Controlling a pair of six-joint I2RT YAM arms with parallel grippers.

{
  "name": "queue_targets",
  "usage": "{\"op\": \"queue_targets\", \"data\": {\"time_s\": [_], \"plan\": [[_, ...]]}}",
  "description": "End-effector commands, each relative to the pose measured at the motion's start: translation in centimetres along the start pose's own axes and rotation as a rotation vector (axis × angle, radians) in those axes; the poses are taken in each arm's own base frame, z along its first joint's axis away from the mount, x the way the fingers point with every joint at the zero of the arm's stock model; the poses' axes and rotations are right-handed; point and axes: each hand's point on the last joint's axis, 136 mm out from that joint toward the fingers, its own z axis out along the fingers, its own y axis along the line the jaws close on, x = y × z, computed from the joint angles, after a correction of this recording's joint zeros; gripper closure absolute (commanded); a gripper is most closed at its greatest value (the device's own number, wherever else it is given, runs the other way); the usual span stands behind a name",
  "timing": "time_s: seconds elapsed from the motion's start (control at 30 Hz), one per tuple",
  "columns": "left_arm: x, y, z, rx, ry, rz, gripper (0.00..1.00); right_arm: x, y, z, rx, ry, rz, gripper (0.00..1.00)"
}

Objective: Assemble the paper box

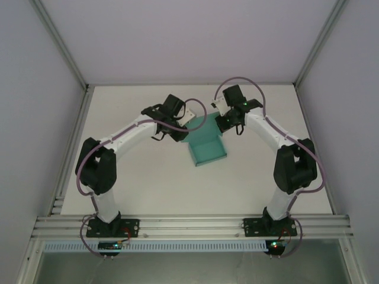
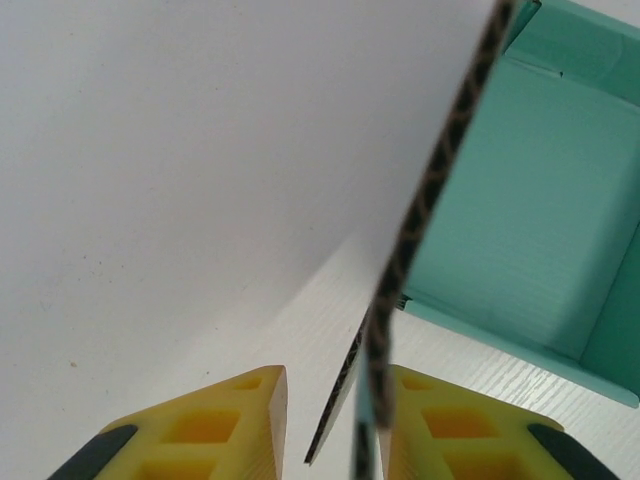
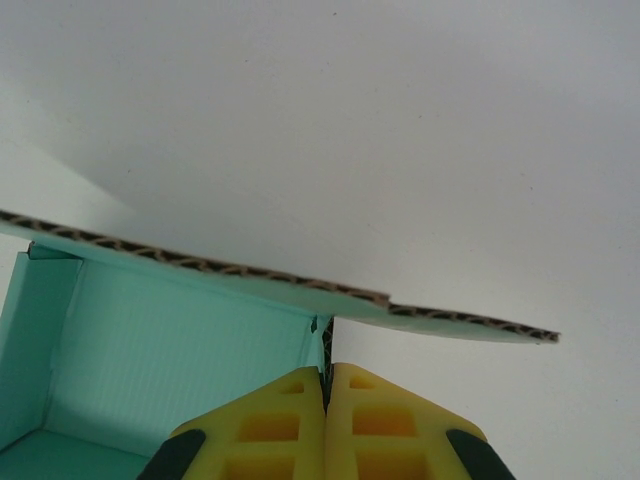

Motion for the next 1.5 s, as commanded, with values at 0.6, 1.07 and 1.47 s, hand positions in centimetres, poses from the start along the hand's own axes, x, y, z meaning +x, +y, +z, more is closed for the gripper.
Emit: {"op": "queue_targets", "data": {"time_s": [0.6, 1.07, 1.47], "plan": [[-9.7, 5.5, -0.2, -0.129, -0.320, -0.641, 1.00, -5.4, -2.1, -1.3, 0.177, -0.325, 0.420, 0.97], [-13.8, 3.6, 5.3, 0.025, -0.322, -0.778, 1.00, -4.7, -1.4, 3.5, 0.219, -0.285, 0.519, 0.96], [-7.4, 2.2, 8.0, 0.011, -0.248, -0.801, 1.00, -4.9, -1.2, 4.7, 0.246, -0.321, 0.572, 0.95]]}}
